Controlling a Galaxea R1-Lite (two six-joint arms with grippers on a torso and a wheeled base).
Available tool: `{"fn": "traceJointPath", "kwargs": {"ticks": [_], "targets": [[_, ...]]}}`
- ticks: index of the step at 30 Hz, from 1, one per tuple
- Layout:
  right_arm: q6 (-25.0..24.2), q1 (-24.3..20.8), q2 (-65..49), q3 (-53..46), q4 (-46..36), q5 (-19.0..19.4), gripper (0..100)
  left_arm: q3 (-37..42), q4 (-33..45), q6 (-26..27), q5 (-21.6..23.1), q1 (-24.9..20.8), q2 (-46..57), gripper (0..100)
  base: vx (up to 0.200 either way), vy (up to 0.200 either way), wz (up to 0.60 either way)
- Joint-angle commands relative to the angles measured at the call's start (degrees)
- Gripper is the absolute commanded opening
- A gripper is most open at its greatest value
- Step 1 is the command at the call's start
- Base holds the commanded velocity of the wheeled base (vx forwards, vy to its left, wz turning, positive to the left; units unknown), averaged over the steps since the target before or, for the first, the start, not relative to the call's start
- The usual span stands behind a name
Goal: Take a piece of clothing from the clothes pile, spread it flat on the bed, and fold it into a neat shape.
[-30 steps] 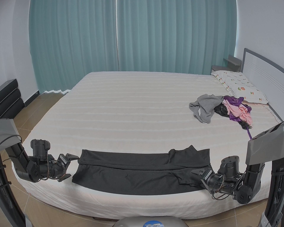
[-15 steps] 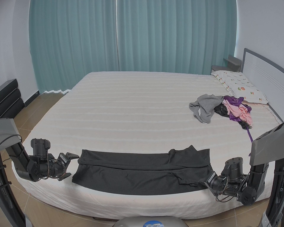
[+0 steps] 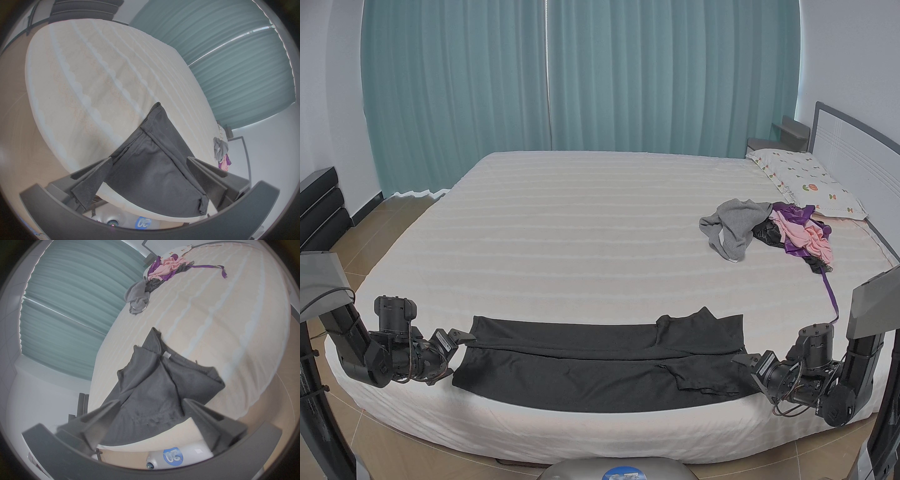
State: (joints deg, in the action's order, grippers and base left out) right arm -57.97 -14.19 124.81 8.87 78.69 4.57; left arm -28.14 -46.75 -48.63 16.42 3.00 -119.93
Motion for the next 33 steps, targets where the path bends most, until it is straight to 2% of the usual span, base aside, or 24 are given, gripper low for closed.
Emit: {"fn": "traceJointPath", "kwargs": {"ticks": [1, 4, 7, 9, 19, 20, 27, 31, 33], "targets": [[0.13, 3.56, -1.32, 0.27, 0.06, 0.97, 100, 0.45, -0.18, 2.57, -2.18, -0.01, -2.06, 100, 0.0, 0.0, 0.0], [0.13, 5.66, -1.06, 0.62, 0.06, 2.46, 100, 0.8, -0.01, 2.75, -3.68, 0.25, -1.97, 100, 0.0, 0.0, 0.0], [0.13, 7.51, -1.23, 0.97, 0.15, 3.87, 100, 2.91, -0.18, 5.74, -3.94, -0.27, -2.32, 100, 0.0, 0.0, 0.0], [0.13, 7.86, -1.15, 0.97, 0.15, 4.22, 100, 3.09, -0.18, 7.32, -4.12, -0.8, -3.2, 100, 0.0, 0.0, 0.0], [0.13, 8.04, -1.06, 1.14, 0.15, 4.31, 100, 2.3, -0.89, 7.58, -9.39, -1.77, -6.1, 100, 0.0, 0.0, 0.0], [0.13, 8.04, -0.97, 1.23, 0.15, 4.31, 100, 2.47, -1.24, 7.5, -9.57, -1.77, -6.1, 0, 0.0, 0.0, 0.0], [0.93, 8.83, -1.06, 0.79, -0.2, 4.22, 100, 5.2, -1.41, 6.97, -13.17, -1.77, -6.02, 0, 0.0, 0.0, 0.0], [6.73, 11.47, -0.53, -0.26, -0.29, 4.22, 100, 7.31, -1.41, 6.97, -14.31, -1.68, -5.49, 0, 0.0, 0.0, 0.0], [7.52, 12.26, -0.44, -0.53, -0.29, 4.31, 100, 7.83, -1.41, 7.06, -14.31, -1.68, -5.31, 0, 0.0, 0.0, 0.0]]}}
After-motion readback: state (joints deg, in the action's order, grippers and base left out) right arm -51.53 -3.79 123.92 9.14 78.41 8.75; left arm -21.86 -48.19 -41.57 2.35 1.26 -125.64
